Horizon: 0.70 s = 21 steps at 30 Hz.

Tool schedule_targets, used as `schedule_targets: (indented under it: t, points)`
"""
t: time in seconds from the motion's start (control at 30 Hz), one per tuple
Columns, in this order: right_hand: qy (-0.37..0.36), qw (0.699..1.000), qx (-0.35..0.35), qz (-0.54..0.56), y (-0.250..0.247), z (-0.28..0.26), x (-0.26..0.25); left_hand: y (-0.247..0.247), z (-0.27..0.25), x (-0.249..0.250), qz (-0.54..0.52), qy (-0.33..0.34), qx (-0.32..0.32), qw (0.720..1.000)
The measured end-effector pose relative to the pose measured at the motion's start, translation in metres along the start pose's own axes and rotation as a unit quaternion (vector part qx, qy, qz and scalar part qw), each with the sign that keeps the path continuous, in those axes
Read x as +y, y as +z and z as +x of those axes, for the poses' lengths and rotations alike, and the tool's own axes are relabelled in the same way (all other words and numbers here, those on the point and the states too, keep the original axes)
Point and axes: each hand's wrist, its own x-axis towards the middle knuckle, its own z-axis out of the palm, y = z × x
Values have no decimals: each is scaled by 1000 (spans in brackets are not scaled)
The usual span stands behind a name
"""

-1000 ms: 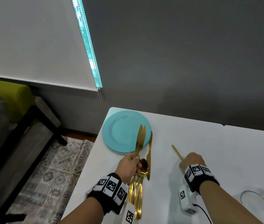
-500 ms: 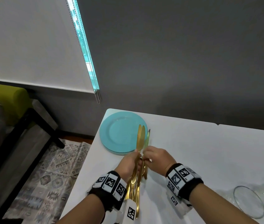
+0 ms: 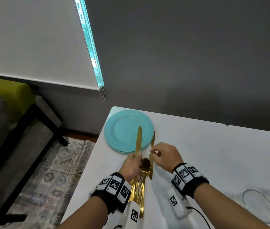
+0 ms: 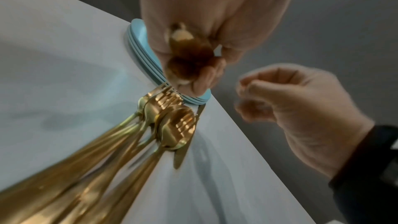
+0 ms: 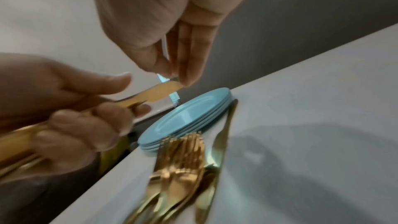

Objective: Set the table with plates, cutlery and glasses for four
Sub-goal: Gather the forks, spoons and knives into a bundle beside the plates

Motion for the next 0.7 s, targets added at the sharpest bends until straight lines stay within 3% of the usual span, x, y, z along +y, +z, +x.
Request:
schedule_targets:
  t: [0.1, 0.23, 0.4, 0.6, 0.7]
  points:
    - [67, 981, -126, -133, 1, 11, 19, -6, 4, -5, -10, -20, 2, 1000]
    - [11, 942, -250, -223, 19, 24, 32, -11, 3, -8, -49, -40, 6, 998]
    - [-27, 910, -274, -310, 35, 34, 40, -15, 1, -13, -56, -30, 12, 998]
    - [27, 887, -292, -356, 12, 23, 59, -12, -1, -13, -64, -23, 25, 997]
    - [20, 872, -318, -372, -1, 14, 69, -3, -2, -12, -68, -24, 37, 997]
